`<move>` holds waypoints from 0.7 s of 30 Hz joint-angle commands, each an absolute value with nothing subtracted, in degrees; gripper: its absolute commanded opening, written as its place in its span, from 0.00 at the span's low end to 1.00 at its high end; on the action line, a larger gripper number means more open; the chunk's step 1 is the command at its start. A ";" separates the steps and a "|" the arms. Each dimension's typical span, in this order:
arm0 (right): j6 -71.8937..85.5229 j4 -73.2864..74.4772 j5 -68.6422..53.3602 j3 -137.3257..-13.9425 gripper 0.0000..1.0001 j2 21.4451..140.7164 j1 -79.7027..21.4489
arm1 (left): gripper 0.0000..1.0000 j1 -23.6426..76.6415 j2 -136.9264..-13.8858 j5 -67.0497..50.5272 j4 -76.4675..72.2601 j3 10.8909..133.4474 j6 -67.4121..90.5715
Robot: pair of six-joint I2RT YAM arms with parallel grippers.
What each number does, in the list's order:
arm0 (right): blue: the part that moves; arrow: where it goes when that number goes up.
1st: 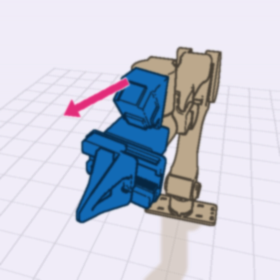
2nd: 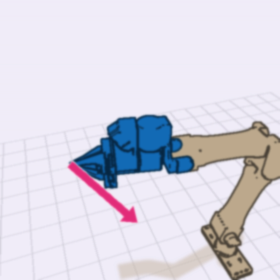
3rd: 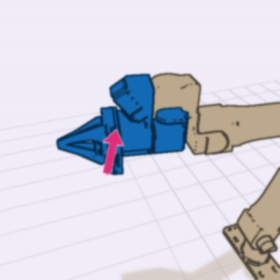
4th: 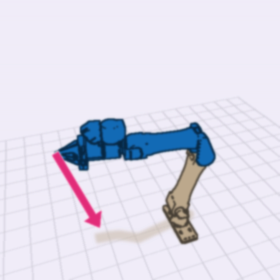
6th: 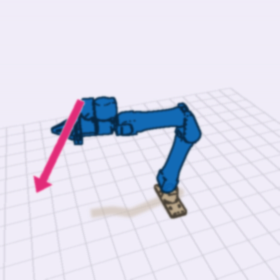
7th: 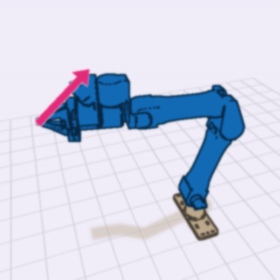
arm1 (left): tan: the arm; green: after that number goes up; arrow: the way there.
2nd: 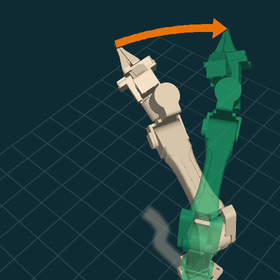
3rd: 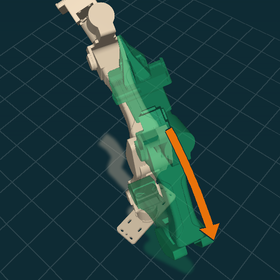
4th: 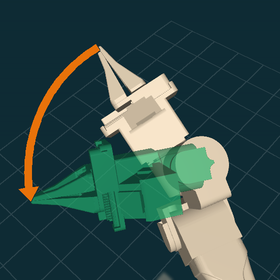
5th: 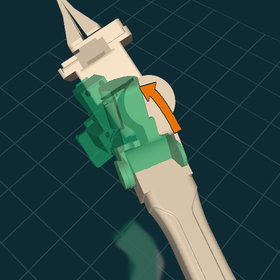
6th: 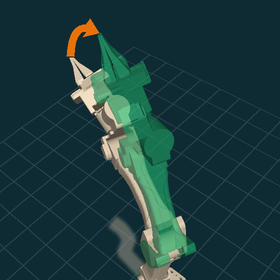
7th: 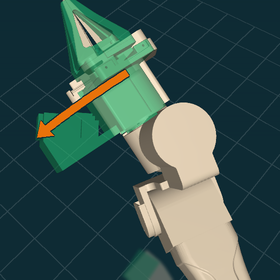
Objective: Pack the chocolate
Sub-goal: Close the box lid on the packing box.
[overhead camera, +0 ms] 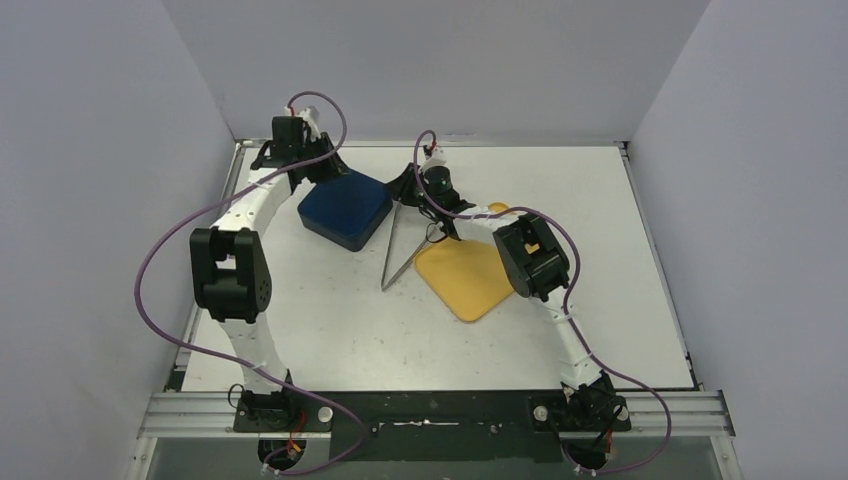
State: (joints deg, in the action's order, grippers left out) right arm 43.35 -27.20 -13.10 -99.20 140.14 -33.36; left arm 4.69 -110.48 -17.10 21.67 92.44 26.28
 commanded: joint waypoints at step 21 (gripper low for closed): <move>37.18 -7.72 -16.58 -110.34 0.32 135.51 -30.19 | 0.22 3.43 -121.02 -16.52 22.97 91.85 22.81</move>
State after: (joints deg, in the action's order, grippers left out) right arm 39.75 -12.10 -16.25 -106.89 139.90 -31.42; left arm 3.57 -119.17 -17.58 15.40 89.80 24.75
